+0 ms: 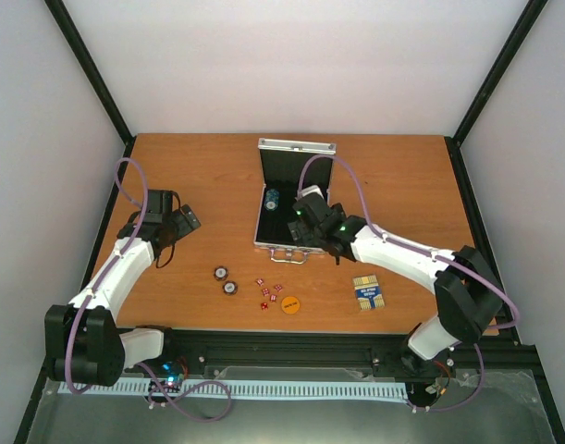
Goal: Pack up texas hold em set
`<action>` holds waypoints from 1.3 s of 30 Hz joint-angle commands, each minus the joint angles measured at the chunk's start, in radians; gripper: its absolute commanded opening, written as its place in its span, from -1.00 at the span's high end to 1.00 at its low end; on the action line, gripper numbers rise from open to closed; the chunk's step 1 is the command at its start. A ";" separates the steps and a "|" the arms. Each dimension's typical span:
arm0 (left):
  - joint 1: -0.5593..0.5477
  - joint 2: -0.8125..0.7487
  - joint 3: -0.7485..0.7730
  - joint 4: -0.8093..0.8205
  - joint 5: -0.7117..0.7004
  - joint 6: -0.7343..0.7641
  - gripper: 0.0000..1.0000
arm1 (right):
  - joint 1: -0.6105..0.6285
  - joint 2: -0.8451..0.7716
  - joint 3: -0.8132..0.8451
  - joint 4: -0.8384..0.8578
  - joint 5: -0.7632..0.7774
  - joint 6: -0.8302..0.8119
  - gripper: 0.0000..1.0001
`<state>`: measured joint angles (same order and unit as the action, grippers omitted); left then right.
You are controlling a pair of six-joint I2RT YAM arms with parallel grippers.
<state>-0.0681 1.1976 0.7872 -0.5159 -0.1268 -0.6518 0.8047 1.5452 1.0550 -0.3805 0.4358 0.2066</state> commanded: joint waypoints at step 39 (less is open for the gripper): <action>0.005 0.013 -0.005 0.013 0.000 0.001 -0.99 | -0.259 0.107 -0.098 0.009 -0.263 0.082 -1.00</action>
<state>-0.0681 1.2125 0.7841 -0.5152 -0.1265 -0.6518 0.5556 1.6463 0.9733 -0.4294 0.0982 0.2550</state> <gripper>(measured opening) 0.997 0.999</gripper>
